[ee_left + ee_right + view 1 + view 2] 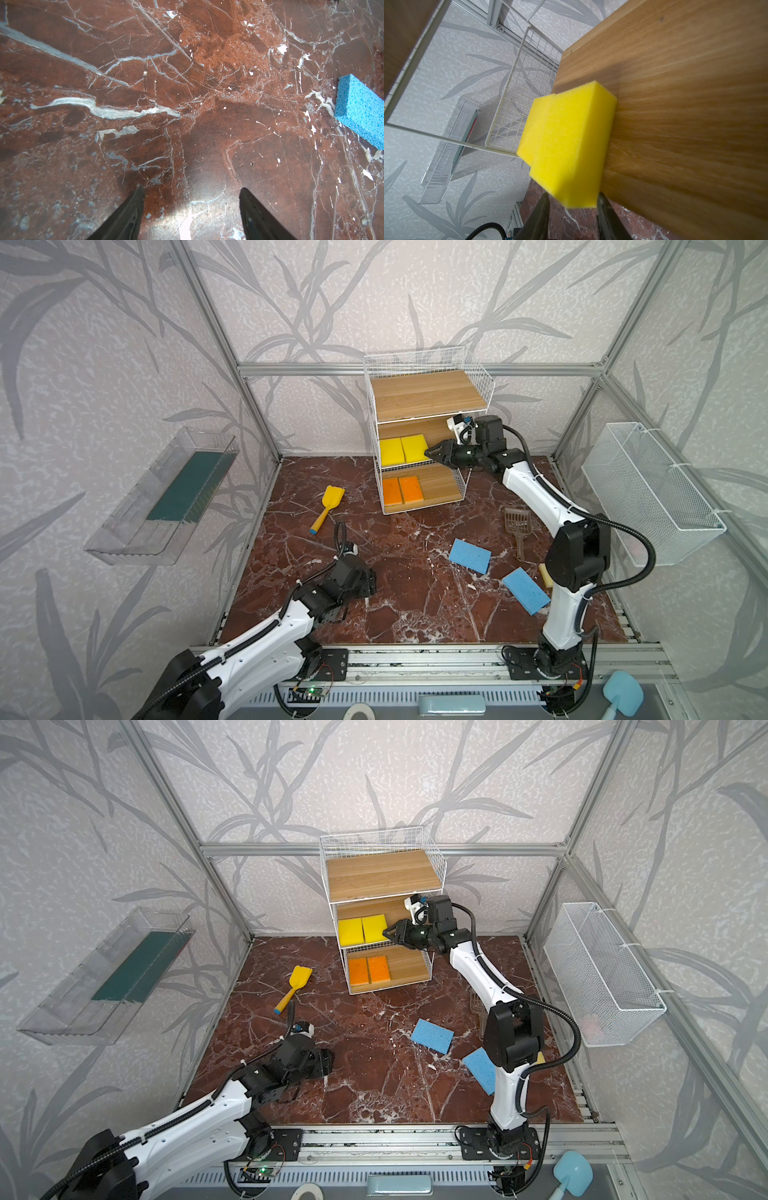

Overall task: Place and organize the cleaning sponges onto the shelf
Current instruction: 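Push the yellow sponge against the first one on the middle tier with the right gripper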

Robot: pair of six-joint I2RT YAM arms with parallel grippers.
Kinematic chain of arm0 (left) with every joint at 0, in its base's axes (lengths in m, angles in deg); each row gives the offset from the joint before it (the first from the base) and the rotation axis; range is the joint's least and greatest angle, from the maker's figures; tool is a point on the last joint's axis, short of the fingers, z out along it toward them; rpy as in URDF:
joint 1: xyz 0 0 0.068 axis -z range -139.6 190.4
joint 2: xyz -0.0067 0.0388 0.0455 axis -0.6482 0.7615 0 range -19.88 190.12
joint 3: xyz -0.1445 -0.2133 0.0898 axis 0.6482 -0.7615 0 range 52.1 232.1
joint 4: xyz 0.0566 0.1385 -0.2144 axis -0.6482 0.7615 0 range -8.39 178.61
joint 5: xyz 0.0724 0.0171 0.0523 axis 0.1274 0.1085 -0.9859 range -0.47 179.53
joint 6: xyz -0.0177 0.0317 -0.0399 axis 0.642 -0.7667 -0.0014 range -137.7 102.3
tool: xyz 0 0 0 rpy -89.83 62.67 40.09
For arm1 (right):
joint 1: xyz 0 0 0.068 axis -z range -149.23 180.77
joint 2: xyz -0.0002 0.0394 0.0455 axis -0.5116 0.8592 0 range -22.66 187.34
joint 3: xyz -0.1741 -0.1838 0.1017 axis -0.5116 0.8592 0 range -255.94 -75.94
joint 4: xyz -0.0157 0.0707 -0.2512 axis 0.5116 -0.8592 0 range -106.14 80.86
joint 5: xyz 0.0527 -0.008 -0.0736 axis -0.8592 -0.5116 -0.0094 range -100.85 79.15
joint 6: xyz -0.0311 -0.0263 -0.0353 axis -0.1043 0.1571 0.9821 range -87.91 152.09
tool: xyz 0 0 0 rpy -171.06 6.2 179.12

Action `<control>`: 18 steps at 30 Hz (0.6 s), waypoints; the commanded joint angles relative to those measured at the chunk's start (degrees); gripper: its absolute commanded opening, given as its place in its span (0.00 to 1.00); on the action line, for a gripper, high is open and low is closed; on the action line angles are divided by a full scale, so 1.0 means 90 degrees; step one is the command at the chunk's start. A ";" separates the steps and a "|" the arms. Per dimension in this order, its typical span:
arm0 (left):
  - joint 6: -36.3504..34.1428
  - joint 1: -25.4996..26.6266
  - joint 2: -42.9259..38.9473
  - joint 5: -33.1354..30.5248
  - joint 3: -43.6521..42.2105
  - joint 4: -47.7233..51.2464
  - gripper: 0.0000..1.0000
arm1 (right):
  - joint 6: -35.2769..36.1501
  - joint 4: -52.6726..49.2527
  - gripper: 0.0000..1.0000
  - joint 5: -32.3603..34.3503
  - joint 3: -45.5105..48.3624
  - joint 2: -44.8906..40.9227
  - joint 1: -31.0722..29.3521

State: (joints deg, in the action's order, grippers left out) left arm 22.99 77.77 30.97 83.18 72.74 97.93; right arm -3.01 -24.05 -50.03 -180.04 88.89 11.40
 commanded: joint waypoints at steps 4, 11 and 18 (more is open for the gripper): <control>0.0039 -0.0012 -0.0016 -0.0115 0.0066 0.0077 0.74 | -0.0032 0.0205 0.26 -0.0187 -0.0152 0.0042 0.0017; 0.0068 -0.0016 -0.0110 -0.0123 0.0026 0.0129 0.74 | -0.0094 0.0276 0.25 -0.0207 -0.0170 0.0134 -0.0015; 0.0079 -0.0016 -0.0250 -0.0135 -0.0001 0.0196 0.74 | -0.0112 0.0268 0.35 -0.0190 -0.0246 0.0155 -0.0015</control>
State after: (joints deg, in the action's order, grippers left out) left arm 23.07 77.77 29.57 83.18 72.72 97.99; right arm -3.95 -22.70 -50.95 -180.04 89.50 11.29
